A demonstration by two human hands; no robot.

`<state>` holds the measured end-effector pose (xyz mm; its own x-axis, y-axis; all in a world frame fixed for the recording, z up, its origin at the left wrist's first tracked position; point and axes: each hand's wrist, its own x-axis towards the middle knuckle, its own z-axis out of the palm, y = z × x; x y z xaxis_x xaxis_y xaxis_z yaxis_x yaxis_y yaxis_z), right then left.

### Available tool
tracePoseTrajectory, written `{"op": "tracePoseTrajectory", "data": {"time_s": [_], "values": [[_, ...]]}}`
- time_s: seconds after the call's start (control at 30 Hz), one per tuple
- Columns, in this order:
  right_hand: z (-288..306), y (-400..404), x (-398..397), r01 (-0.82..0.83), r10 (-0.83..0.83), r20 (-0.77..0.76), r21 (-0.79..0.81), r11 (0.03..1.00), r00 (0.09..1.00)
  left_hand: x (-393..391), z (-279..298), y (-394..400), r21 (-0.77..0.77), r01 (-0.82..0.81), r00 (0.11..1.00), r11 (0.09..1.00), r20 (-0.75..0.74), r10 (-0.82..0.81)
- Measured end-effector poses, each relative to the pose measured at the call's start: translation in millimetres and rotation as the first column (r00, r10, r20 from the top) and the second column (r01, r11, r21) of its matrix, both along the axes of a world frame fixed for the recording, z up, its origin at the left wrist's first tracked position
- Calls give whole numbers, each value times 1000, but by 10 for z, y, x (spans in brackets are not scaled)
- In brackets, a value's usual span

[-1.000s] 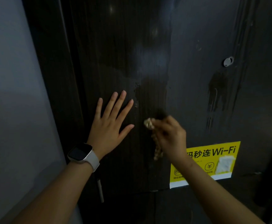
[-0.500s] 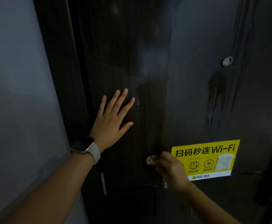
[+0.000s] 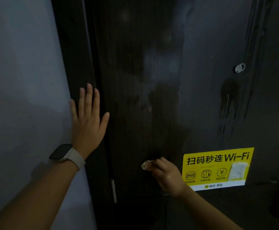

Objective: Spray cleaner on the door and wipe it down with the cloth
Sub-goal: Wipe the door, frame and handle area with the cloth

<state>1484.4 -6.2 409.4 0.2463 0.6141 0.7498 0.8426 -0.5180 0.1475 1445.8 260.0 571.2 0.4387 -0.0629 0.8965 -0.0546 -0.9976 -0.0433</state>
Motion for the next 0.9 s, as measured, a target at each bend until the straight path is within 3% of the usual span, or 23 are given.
{"op": "tracePoseTrajectory", "data": {"time_s": [0.07, 0.17, 0.3, 0.37, 0.5, 0.53, 0.6, 0.63, 0.7, 0.8, 0.83, 0.9], "values": [[226, -47, 19, 65, -64, -15, 63, 996, 998, 16, -15, 5, 14, -8, 1000, 1000, 4, 8], [1006, -110, 87, 119, -145, 44, 364, 924, 988, 13, -24, 24, -23, 49, 999, 999, 13, -49], [1927, 13, 102, 119, -231, 64, 707, 697, 971, 12, -37, 69, -5, 85, 996, 996, 1, -85], [1740, 205, 104, 125, -215, 53, 669, 733, 975, 13, -40, 91, 11, 80, 997, 997, -17, -80], [767, 477, 43, 77, -92, 75, 180, 981, 993, -25, -24, 141, 42, 92, 994, 995, -62, -89], [661, 460, -2, 69, -73, 93, 38, 997, 993, -37, -16, 150, 52, 95, 993, 994, -71, -91], [736, 407, -25, 97, -92, 93, -54, 994, 991, -51, 0, 162, 61, 92, 993, 994, -83, -86], [903, 397, -40, 89, -90, 31, 12, 996, 995, -57, 2, 164, 63, 91, 993, 994, -86, -85], [1374, 343, -5, 110, -149, 138, 253, 961, 979, -53, 0, 174, 62, 115, 990, 991, -91, -109], [2205, 301, 24, 147, -268, 130, 574, 805, 955, -54, -11, 195, 48, 155, 983, 987, -108, -149], [2357, 352, 16, 152, -286, 126, 613, 775, 950, -56, -12, 202, 41, 166, 981, 985, -112, -161], [2309, 539, -12, 120, -231, 132, 559, 820, 964, -65, -5, 218, 29, 203, 972, 979, -122, -198]]}}
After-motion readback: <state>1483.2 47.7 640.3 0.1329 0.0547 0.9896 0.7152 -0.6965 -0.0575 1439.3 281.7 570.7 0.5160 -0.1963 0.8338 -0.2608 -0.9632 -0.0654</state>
